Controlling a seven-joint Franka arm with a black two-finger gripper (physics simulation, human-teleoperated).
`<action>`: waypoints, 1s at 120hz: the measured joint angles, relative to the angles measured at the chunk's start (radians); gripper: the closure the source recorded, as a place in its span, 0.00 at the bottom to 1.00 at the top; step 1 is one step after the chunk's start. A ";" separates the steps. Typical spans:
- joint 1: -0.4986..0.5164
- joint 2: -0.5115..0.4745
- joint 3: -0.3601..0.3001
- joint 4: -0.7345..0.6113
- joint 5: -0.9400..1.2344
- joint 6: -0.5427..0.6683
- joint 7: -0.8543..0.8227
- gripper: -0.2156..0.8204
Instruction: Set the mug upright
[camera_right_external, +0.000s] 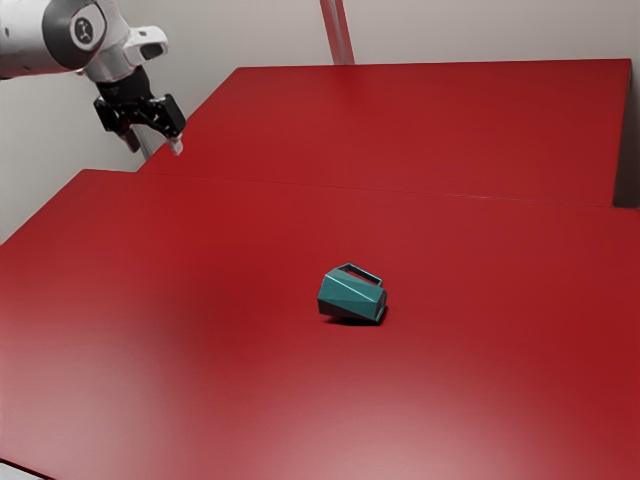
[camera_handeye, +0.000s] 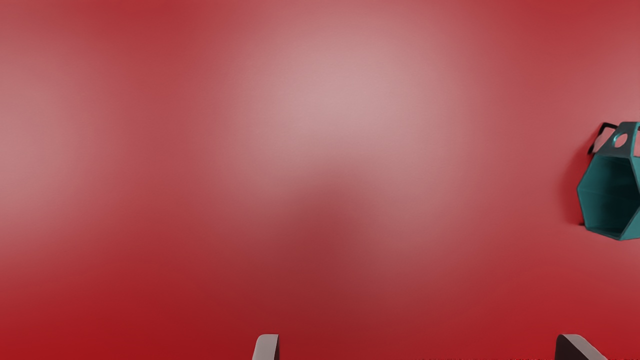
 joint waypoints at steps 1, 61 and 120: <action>-0.001 -0.001 0.000 -0.003 0.000 0.002 0.001 0.21; 0.138 -0.095 0.005 -0.379 -0.099 0.380 0.045 0.21; 0.413 0.080 -0.227 -0.492 -0.815 0.717 0.709 0.21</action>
